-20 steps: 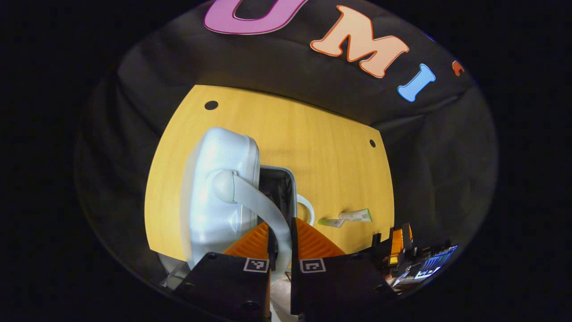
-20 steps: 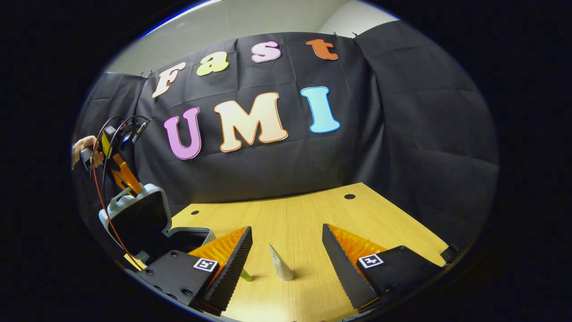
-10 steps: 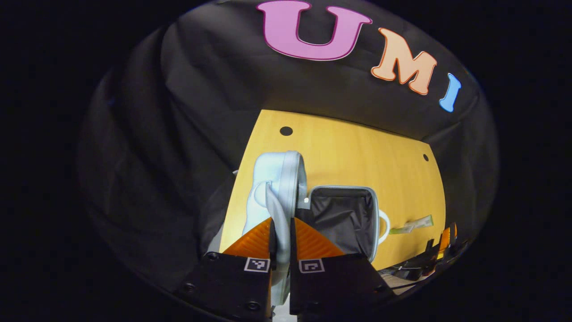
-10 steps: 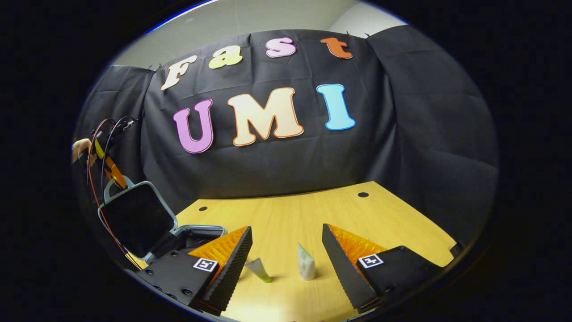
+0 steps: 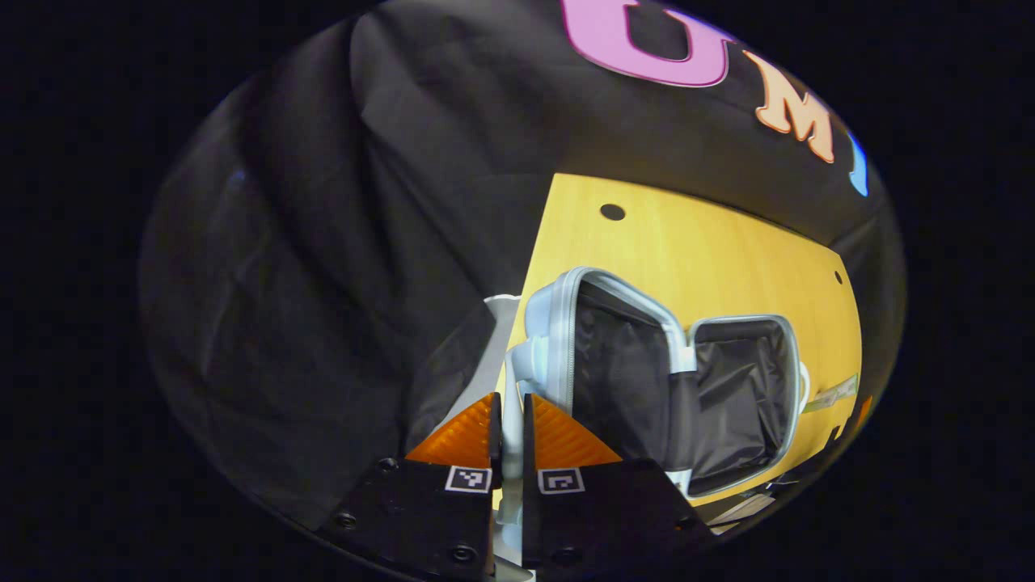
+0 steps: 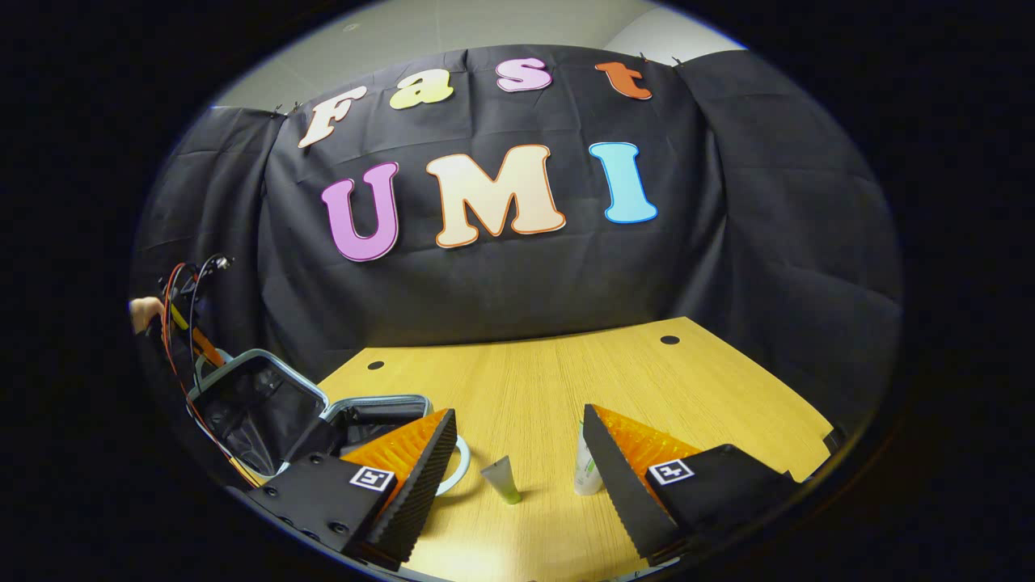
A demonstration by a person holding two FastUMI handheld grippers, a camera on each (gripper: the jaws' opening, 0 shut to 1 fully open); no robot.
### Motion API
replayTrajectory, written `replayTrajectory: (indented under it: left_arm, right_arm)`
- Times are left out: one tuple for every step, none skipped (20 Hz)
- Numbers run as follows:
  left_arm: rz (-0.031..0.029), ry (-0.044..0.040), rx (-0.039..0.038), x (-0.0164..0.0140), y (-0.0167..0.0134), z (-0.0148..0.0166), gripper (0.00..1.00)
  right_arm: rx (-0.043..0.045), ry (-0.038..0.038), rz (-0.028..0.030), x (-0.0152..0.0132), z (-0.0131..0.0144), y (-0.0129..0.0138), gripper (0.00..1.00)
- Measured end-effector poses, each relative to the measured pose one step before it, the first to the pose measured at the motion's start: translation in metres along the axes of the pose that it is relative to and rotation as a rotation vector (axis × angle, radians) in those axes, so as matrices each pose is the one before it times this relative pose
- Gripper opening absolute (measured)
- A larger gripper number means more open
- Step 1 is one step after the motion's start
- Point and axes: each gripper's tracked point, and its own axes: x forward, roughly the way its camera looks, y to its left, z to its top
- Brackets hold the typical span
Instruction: First open the suitcase, pack the skin care products into it, and then close the suitcase.
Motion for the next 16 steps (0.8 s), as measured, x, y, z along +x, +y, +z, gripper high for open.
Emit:
replayTrajectory:
  left_arm:
    - [0.00448, 0.01247, -0.01215, 0.01145, 0.0073, -0.01035, 0.07]
    - [0.01119, 0.02045, -0.01118, 0.01036, 0.00628, -0.01214, 0.07]
    - [0.00986, 0.01936, -0.01038, 0.01106, 0.00392, -0.01165, 0.07]
    - [0.01639, 0.01737, 0.0009, 0.00931, 0.00543, -0.01037, 0.07]
    - [0.01698, 0.01272, 0.00796, 0.00779, -0.00018, -0.00573, 0.07]
    - [0.00648, 0.02289, -0.00149, 0.00519, -0.00469, -0.00761, 0.07]
    - [0.01073, 0.0139, 0.00192, 0.00574, -0.00405, -0.00423, 0.07]
    - [0.00086, 0.01372, -0.00244, 0.00455, -0.00165, -0.00038, 0.07]
    - [0.00441, 0.01534, -0.00106, 0.0035, 0.00207, -0.00213, 0.07]
    - [0.0032, 0.01539, -0.00207, 0.00243, 0.00252, -0.00323, 0.07]
    - [0.00087, 0.0114, -0.00338, 0.00155, -0.00037, -0.00034, 0.07]
    - [0.00796, 0.0071, 0.00145, 0.00413, 0.00236, -0.00282, 0.07]
    - [0.01487, -0.00078, 0.00194, -0.00116, 0.00223, -0.0007, 0.09]
    - [-0.00023, -0.01876, 0.00005, -0.00176, -0.00298, -0.00109, 0.17]
    - [0.01243, -0.0172, 0.0039, -0.00688, -0.00076, 0.00274, 0.24]
    - [0.01443, -0.01671, 0.01487, -0.00717, 0.00266, 0.00338, 0.32]
  right_arm:
    - [-0.01022, 0.00258, -0.00553, -0.00161, -0.00101, -0.00041, 0.98]
    - [-0.009, 0.00358, -0.00626, -0.00121, -0.00047, -0.0008, 0.98]
    - [-0.0049, 0.00306, -0.00479, -0.00108, -0.00193, -0.00081, 0.98]
    - [-0.00089, 0.00495, -0.00368, -0.00071, -0.0012, -0.00081, 0.98]
    - [0.00226, 0.00971, -0.00276, -0.00063, -0.00222, -0.0006, 0.94]
    - [0.0042, 0.0067, -0.00387, -0.00113, -0.00162, -0.00089, 0.98]
    - [0.00563, 0.00191, -0.00412, -0.00135, -0.00216, -0.00102, 0.98]
    - [0.00482, -0.00003, -0.00655, -0.00222, -0.00041, -0.00113, 0.98]
    - [0.00288, -0.00041, -0.00611, -0.00113, -0.00154, -0.00227, 0.98]
    - [0.00029, 0.00329, -0.00441, -0.00133, -0.00186, -0.00175, 0.98]
    - [-0.00263, 0.00588, -0.00319, -0.0012, -0.00272, -0.00159, 0.98]
    - [-0.00439, 0.00442, -0.00344, -0.00198, -0.00123, -0.00279, 0.98]
    - [-0.00343, 0.00272, -0.0024, -0.00141, -0.00199, -0.00276, 0.98]
    - [-0.00044, 0.00216, -0.00036, -0.00087, -0.00023, -0.00247, 0.98]
    - [0.00147, 0.00303, 0.00225, -0.00041, -0.00184, -0.00243, 0.98]
    - [0.00203, 0.00292, 0.00416, 0.00059, -0.00056, -0.00208, 0.98]
